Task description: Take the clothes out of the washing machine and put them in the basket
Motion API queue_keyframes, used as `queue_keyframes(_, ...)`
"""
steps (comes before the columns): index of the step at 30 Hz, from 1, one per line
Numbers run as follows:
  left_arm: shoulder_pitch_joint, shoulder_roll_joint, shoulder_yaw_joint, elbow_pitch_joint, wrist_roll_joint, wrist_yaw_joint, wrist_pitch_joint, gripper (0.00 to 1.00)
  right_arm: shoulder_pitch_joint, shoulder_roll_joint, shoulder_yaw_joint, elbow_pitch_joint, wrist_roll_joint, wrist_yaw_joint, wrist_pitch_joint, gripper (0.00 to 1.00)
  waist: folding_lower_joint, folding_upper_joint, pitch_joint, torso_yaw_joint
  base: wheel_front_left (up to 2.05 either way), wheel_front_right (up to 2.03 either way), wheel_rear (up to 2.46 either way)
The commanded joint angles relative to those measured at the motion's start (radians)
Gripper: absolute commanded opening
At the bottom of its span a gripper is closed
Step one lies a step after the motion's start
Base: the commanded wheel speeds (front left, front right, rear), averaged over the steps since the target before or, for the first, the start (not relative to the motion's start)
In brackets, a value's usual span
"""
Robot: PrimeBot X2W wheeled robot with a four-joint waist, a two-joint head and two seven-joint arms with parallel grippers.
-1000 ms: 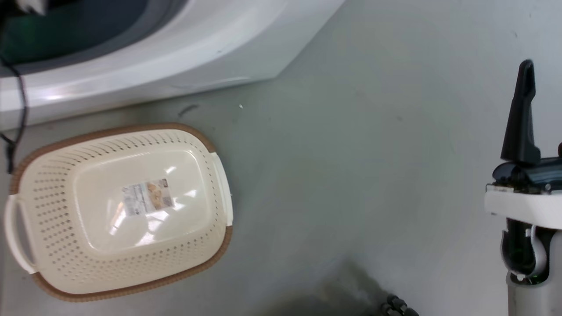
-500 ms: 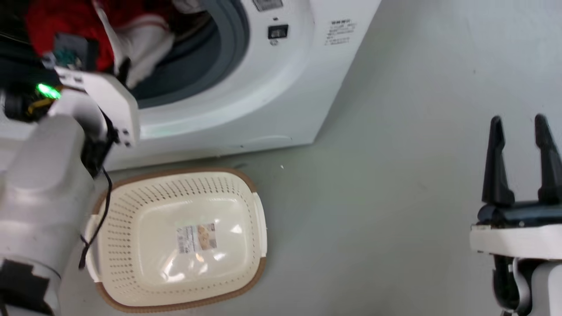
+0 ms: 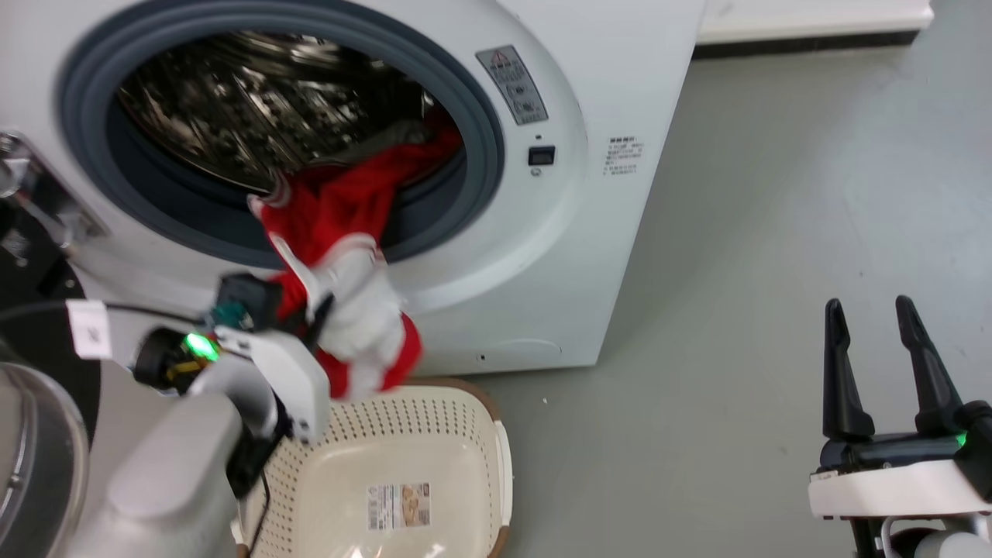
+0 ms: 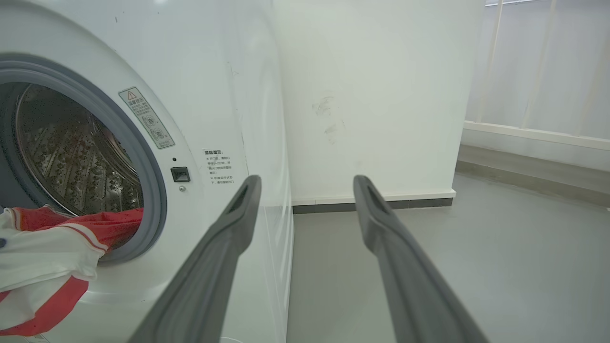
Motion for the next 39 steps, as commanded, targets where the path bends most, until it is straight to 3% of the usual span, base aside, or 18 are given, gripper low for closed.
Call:
queue_keyframes(1, 0.054, -0.002, -0.012, -0.038, -0.002, 0.008, 0.004, 0.00, 0.021, 0.000, 0.003, 0.003, -0.007, -0.001, -0.002, 1.00, 0.0004, 0.0000, -0.052, 0.022, 0.00, 0.00, 0.00)
queue_keyframes(11, 0.276, -0.001, -0.082, -0.182, -0.023, 0.034, 0.044, 0.00, 0.066, 0.000, 0.020, 0.008, -0.005, -0.001, -0.002, 1.00, 0.0004, 0.0000, -0.108, 0.014, 0.00, 0.00, 0.00)
queue_keyframes(18, 0.321, -0.021, -0.091, -0.166, -0.041, 0.050, 0.037, 0.00, 0.036, 0.000, 0.023, -0.001, -0.004, -0.001, -0.002, 1.00, 0.0004, 0.0000, -0.059, -0.020, 0.00, 0.00, 0.00)
queue_keyframes(31, 0.211, -0.089, -0.061, 0.093, -0.072, 0.032, -0.020, 0.00, -0.079, 0.000, 0.021, -0.024, 0.013, -0.001, -0.002, 1.00, 0.0004, 0.0000, 0.156, -0.106, 0.00, 0.00, 0.00)
queue_keyframes(39, 0.100, -0.147, -0.057, 0.329, -0.080, 0.016, -0.054, 0.00, -0.146, 0.000, 0.016, -0.036, 0.040, -0.001, -0.002, 1.00, 0.0004, 0.0000, 0.286, -0.134, 0.00, 0.00, 0.00)
